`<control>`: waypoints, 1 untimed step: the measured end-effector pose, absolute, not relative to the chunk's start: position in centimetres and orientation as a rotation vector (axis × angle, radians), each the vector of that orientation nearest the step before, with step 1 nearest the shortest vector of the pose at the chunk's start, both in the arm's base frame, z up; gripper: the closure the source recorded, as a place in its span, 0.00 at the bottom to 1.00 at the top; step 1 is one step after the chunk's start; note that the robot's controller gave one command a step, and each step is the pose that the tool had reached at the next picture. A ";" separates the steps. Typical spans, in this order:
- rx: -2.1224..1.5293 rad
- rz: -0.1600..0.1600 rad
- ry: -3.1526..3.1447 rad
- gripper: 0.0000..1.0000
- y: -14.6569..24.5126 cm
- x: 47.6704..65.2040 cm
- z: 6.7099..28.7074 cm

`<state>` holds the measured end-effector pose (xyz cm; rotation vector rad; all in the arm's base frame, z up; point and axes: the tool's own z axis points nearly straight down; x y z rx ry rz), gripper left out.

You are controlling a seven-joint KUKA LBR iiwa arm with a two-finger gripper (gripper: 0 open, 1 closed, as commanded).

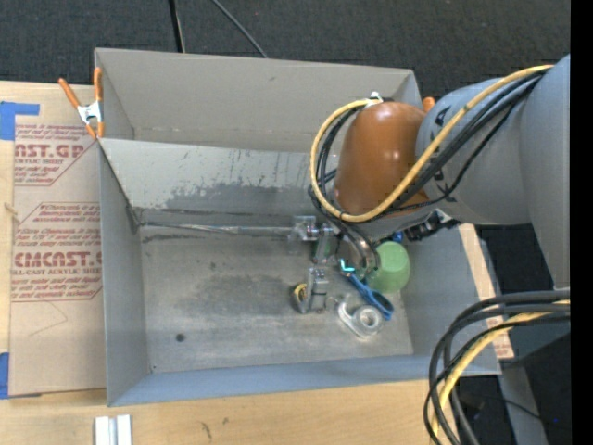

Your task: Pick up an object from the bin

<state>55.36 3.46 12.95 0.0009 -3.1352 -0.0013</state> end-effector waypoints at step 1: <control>0.407 0.001 -3.110 0.00 -2.0 51.1 7.0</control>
Offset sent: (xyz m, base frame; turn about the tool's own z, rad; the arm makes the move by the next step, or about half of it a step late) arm -0.0407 -0.0528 -0.0574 -0.2610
